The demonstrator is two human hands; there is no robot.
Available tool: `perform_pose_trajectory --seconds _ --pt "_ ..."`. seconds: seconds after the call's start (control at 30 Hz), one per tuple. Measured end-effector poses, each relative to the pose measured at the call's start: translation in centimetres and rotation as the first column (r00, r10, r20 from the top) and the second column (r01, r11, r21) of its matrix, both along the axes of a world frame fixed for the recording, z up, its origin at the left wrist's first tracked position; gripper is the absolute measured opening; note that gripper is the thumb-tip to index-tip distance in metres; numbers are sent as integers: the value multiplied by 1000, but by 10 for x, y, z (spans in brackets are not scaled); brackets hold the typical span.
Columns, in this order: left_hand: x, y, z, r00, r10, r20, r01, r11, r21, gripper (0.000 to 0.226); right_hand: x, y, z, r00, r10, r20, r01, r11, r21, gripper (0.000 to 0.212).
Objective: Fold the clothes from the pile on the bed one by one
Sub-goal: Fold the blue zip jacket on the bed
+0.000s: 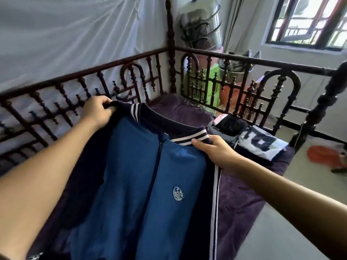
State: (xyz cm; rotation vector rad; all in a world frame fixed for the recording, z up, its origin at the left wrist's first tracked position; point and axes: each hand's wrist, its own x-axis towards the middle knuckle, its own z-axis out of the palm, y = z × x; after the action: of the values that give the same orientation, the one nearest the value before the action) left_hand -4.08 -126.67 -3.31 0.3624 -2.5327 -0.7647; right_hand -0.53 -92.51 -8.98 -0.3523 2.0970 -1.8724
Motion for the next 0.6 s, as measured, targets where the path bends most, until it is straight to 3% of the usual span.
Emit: perform_pose_trajectory --seconds 0.13,0.37,0.47,0.6 --pt "-76 63 -54 980 -87 180 83 996 29 7 -60 55 -61 991 -121 59 116 989 88 17" --pt "-223 181 -148 935 -146 324 114 987 115 8 -194 148 -169 920 -371 129 340 916 212 21" --pt "-295 232 -188 919 -141 369 104 988 116 10 -269 189 -216 890 -416 186 369 897 242 18" --pt "-371 289 -250 886 -176 429 127 982 140 21 -353 244 -285 848 -457 269 334 854 399 23"
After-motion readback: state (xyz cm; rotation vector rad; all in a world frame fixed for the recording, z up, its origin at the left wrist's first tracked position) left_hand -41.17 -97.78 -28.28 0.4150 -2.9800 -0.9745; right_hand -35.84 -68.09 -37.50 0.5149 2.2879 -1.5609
